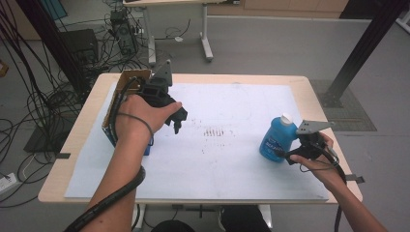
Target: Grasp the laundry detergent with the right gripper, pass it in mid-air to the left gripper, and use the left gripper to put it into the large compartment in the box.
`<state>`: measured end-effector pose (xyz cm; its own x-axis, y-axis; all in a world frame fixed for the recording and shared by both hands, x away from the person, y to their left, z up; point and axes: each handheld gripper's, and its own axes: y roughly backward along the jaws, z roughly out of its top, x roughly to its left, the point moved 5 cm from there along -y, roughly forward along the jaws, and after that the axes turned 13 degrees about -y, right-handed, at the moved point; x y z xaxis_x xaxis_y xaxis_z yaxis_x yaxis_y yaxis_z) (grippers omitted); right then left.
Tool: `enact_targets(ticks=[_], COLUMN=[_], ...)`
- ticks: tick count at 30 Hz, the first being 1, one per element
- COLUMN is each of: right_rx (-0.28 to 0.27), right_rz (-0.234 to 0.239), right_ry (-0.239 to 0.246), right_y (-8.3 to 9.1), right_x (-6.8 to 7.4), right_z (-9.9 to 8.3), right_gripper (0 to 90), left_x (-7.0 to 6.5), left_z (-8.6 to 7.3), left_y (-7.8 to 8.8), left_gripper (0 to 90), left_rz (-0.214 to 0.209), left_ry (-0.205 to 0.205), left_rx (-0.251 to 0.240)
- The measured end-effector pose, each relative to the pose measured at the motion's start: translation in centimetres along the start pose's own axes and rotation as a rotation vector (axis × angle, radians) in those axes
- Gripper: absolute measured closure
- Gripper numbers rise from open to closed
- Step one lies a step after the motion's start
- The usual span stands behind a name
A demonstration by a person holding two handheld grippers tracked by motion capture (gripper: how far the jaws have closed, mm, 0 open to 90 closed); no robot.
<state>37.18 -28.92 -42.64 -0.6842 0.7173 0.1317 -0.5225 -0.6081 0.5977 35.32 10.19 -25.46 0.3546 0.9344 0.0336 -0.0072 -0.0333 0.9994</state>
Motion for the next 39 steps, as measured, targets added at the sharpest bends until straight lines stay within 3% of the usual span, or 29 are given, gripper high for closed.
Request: enact_targets(ticks=[39], right_rx=[-0.03], right_rz=[-0.008], right_ry=[0.0], right_y=[0.02], right_x=[0.19], right_z=[0.56], right_gripper=[2.0], left_x=[-0.31], left_z=[0.15], left_y=[0.22], left_gripper=[5.5], left_rz=[0.005], left_ry=[-0.003], left_rx=[-0.003])
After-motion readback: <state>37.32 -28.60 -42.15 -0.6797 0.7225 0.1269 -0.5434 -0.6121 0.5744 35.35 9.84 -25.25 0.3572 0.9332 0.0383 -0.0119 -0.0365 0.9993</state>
